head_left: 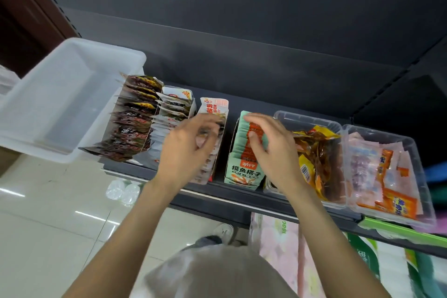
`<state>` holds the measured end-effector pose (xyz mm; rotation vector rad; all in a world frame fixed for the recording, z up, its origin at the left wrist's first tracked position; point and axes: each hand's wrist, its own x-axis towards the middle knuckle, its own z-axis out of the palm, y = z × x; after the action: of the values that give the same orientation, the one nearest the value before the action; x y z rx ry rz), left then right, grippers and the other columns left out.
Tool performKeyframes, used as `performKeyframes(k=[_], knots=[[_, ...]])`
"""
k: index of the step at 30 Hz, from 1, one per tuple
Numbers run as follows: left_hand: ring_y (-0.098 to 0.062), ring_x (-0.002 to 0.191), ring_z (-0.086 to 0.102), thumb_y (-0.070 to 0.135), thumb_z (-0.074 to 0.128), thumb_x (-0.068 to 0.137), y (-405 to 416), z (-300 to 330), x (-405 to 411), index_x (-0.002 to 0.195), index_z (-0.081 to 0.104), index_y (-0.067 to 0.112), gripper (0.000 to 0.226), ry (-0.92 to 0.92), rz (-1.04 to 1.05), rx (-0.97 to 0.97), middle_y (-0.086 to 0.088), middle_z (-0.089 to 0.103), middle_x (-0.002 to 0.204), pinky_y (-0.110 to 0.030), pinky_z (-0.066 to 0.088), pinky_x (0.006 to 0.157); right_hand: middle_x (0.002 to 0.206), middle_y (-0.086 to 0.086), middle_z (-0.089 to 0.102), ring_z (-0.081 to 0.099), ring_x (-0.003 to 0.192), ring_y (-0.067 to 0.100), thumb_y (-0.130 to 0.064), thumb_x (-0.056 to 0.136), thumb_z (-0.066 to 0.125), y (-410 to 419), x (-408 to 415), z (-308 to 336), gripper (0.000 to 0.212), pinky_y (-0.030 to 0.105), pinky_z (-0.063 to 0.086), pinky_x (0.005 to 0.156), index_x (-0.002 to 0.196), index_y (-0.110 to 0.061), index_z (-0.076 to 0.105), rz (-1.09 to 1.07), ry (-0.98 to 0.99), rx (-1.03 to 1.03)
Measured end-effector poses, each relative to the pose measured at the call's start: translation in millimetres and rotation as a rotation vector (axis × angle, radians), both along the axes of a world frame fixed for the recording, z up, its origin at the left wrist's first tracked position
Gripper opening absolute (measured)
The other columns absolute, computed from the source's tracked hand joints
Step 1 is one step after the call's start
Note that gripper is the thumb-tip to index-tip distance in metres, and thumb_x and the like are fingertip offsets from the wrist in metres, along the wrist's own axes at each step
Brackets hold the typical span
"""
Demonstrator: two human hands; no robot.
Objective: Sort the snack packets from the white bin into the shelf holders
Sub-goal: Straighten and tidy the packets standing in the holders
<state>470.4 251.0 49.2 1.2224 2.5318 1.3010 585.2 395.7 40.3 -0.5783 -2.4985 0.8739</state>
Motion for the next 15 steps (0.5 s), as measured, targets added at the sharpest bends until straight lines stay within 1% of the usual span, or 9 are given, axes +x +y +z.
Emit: performKeyframes(k=[1,2,3,5,7,8,9,11,15], knots=[[-0.005,0.088,0.062,0.020,0.057,0.089,-10,-1,-10,0.107,0.065,0.018,0.020,0.128,0.015,-0.029,0.013,0.067,0.093,-0.023,0.051,0.077,0.126,-0.001,0.060,0.052,0.119,0.013,-0.011,0.092,0.057,0,-6,3,0.030,0.021,0.038,0.101,0.121,-0.016,0.061,0.047,0.004,0.071],[-0.009,0.087,0.061,0.021,0.058,0.086,-18,-6,-22,0.102,0.066,0.017,0.018,0.235,0.018,-0.065,0.011,0.067,0.091,-0.027,0.049,0.077,0.125,0.001,0.061,0.053,0.119,0.017,-0.011,0.091,0.058,1,-14,4,0.030,0.031,0.041,0.102,0.120,-0.015,0.062,0.090,-0.001,0.137],[-0.013,0.087,0.060,0.023,0.058,0.085,-24,-11,-34,0.098,0.066,0.017,0.016,0.331,0.011,-0.116,0.009,0.067,0.090,-0.030,0.046,0.078,0.130,0.003,0.058,0.050,0.123,0.021,-0.013,0.090,0.060,1,-25,4,0.032,0.037,0.039,0.104,0.122,-0.015,0.060,0.125,-0.028,0.201],[-0.019,0.088,0.058,0.029,0.059,0.083,-29,-21,-57,0.094,0.066,0.018,0.017,0.484,-0.016,-0.221,0.005,0.066,0.089,-0.034,0.041,0.078,0.147,0.007,0.040,0.032,0.138,0.026,-0.019,0.088,0.064,1,-49,2,0.050,0.040,0.025,0.112,0.136,-0.017,0.048,0.179,-0.159,0.307],[-0.023,0.091,0.056,0.030,0.065,0.079,-28,-29,-77,0.093,0.066,0.018,0.019,0.586,-0.056,-0.270,0.002,0.064,0.090,-0.036,0.039,0.078,0.158,0.010,0.014,0.009,0.146,0.028,-0.031,0.086,0.067,3,-73,-2,0.077,0.042,0.010,0.116,0.149,-0.020,0.024,0.221,-0.339,0.349],[-0.023,0.093,0.055,0.030,0.071,0.076,-25,-32,-84,0.093,0.066,0.019,0.021,0.631,-0.081,-0.282,0.001,0.064,0.091,-0.036,0.038,0.079,0.159,0.011,0.005,0.003,0.146,0.028,-0.037,0.085,0.068,4,-84,-4,0.087,0.042,0.007,0.117,0.152,-0.020,0.014,0.232,-0.411,0.353],[-0.023,0.095,0.053,0.030,0.074,0.073,-21,-36,-89,0.093,0.066,0.019,0.024,0.671,-0.109,-0.299,0.001,0.064,0.093,-0.036,0.037,0.081,0.159,0.011,0.002,0.002,0.146,0.028,-0.042,0.084,0.067,5,-93,-6,0.094,0.042,0.006,0.117,0.152,-0.020,0.007,0.235,-0.456,0.349],[-0.023,0.096,0.051,0.033,0.077,0.069,-12,-42,-98,0.090,0.068,0.021,0.026,0.711,-0.171,-0.342,0.001,0.064,0.095,-0.037,0.034,0.082,0.159,0.011,0.007,0.010,0.145,0.028,-0.046,0.084,0.065,6,-106,-5,0.099,0.041,0.011,0.117,0.153,-0.018,-0.001,0.250,-0.484,0.348],[-0.021,0.087,0.047,0.032,0.070,0.077,4,-51,-115,0.078,0.072,0.023,0.009,0.812,-0.207,-0.346,0.004,0.063,0.087,-0.036,0.031,0.075,0.157,0.009,0.018,0.022,0.142,0.026,-0.047,0.086,0.062,1,-110,2,0.100,0.041,0.022,0.114,0.152,-0.015,-0.007,0.281,-0.550,0.325]])
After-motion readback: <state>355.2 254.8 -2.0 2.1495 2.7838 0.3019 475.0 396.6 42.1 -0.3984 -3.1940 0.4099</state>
